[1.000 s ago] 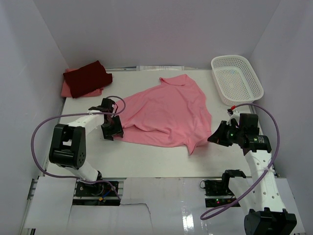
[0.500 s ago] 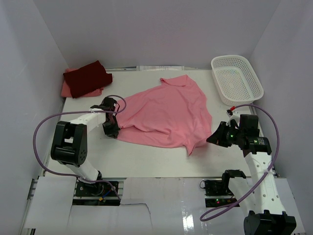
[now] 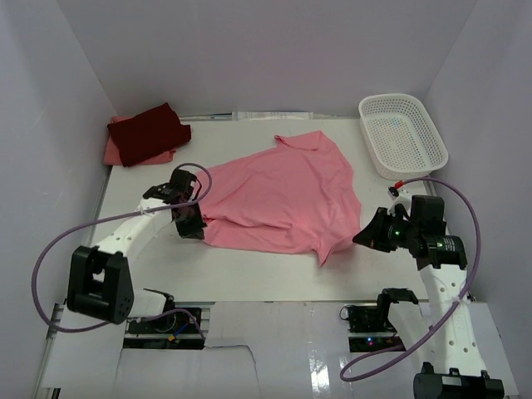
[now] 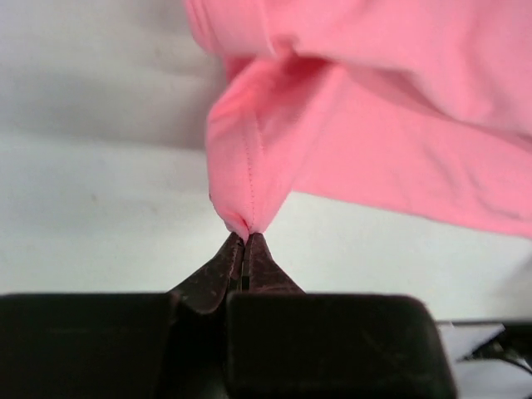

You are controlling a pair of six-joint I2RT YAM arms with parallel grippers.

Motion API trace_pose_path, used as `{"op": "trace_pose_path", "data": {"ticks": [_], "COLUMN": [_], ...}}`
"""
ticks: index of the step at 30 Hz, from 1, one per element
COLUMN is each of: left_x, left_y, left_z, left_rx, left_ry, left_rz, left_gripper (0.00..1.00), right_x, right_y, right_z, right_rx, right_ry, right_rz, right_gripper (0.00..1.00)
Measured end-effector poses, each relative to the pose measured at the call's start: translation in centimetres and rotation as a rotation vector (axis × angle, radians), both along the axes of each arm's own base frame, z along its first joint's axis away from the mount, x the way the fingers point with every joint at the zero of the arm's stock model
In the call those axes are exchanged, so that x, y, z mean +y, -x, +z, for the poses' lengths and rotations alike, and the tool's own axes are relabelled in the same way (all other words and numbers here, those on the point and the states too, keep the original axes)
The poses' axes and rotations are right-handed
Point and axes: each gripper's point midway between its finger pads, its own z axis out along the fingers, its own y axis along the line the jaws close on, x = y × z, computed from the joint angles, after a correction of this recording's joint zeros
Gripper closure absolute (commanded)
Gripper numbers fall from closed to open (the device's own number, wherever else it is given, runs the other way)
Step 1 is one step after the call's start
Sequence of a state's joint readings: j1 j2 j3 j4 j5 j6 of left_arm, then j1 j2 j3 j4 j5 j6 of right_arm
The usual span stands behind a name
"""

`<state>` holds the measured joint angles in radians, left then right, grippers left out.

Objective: Fold and stack the t-shirts
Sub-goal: Flatten out the tshirt, then fold the flattened tshirt in 1/3 of the way

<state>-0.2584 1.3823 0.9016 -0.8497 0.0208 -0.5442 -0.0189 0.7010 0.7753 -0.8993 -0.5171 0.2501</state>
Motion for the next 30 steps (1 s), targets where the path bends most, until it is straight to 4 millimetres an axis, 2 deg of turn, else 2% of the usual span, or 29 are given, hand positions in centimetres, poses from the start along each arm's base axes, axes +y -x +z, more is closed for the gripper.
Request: {"op": "trace_pose_path", "data": {"ticks": [3, 7, 10, 17, 24, 30], "left_x": [-0.9, -0.9, -0.6, -0.2, -0.1, -0.4], "left_y": [1.8, 4.8, 6.9, 11.4, 12.3, 11.0], "left_z": [2.6, 4.9, 5.0, 3.8, 4.2, 4.2], "left_rx": [-0.047, -0.074, -0.056, 0.034, 0.047, 0.054], "left_ry": [0.071, 0.129, 0.145, 0.167, 0.173, 0.17], "left_rz": [-0.002, 0.015, 0.03, 0.057, 0.073, 0.09], "left_gripper": [1.0, 1.0, 1.0, 1.0, 1.0, 1.0], "right_x": [-0.2, -0.5, -0.9, -1.9, -2.3, -2.1], "right_y": [0.4, 0.2, 0.3, 0.2, -1.1, -4.8], "right_z": [0.9, 3.2, 3.7, 3.1, 2.9, 2.6], "right_rx": [-0.027, -0.085, -0.092, -0.069, -0.058, -0.06], "right_ry": [0.011, 0.027, 0.044, 0.097, 0.117, 0.102], "right_rz": [-0.017, -0.032, -0.047, -0.089, -0.104, -0.093], "right_gripper": [0.92, 0.92, 0.92, 0.92, 0.92, 0.92]}}
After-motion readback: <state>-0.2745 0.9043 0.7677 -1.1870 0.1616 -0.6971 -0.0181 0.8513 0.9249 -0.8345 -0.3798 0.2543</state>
